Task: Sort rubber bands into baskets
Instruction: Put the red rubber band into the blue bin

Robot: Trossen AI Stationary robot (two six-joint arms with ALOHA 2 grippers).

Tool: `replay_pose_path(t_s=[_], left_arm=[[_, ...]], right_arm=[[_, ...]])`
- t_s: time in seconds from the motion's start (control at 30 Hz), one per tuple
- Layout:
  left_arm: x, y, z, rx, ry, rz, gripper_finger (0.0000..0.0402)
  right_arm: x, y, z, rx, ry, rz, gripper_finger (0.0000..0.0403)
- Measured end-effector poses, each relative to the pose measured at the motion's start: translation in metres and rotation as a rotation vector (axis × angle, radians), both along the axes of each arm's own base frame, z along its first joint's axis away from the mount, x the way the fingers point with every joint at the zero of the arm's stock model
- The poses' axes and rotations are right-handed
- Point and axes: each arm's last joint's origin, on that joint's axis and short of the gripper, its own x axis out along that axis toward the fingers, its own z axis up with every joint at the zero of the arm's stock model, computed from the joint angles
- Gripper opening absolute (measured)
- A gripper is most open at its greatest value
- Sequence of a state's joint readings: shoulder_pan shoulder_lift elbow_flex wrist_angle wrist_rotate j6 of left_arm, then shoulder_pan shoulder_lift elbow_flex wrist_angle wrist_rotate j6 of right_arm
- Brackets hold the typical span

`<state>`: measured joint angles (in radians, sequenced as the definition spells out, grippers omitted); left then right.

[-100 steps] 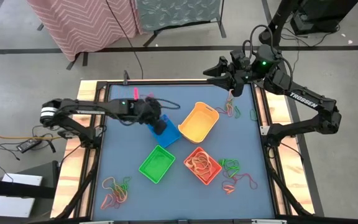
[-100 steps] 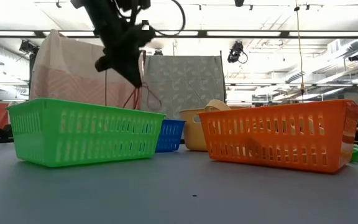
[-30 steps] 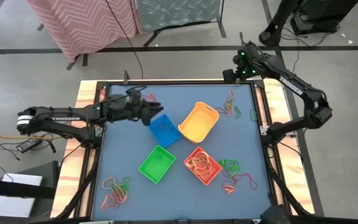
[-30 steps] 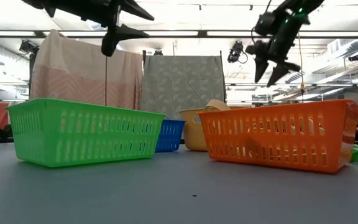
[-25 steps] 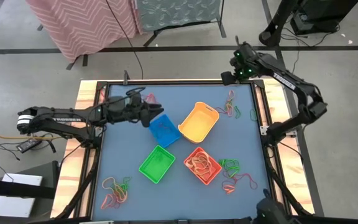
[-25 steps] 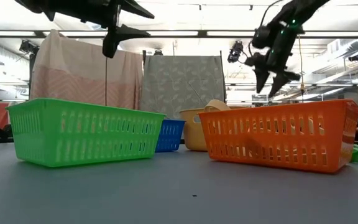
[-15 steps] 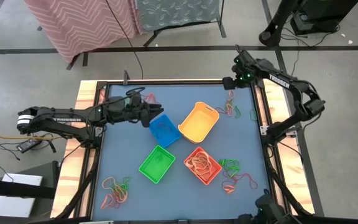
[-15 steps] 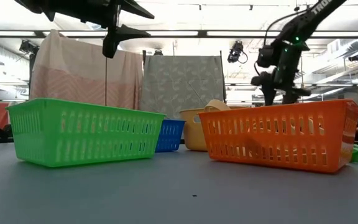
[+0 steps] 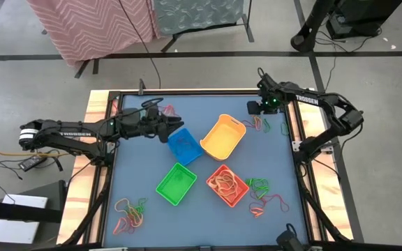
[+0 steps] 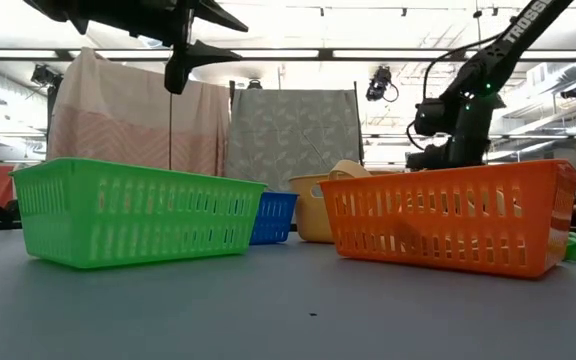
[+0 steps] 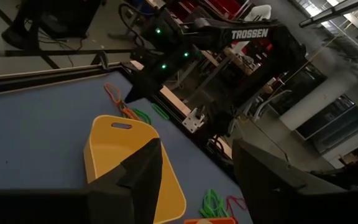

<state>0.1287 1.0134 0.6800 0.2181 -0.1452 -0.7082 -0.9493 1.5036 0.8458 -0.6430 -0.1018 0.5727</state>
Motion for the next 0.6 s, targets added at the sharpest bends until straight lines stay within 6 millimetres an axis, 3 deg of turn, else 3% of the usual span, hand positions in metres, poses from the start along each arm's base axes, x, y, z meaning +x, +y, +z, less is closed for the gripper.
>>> replay_pose_path(t_s=[0.3,0.6], left_arm=[[0.000,0.000,0.000,-0.001,0.000,0.001,0.0198],[0.000,0.000,0.000,0.000,0.003,0.000,0.0198]], right_arm=[[0.011,0.000,0.000,-0.079,-0.013,-0.124,0.0212],[0.018,0.006,0.000,-0.088,0.001,-0.186,0.0208]])
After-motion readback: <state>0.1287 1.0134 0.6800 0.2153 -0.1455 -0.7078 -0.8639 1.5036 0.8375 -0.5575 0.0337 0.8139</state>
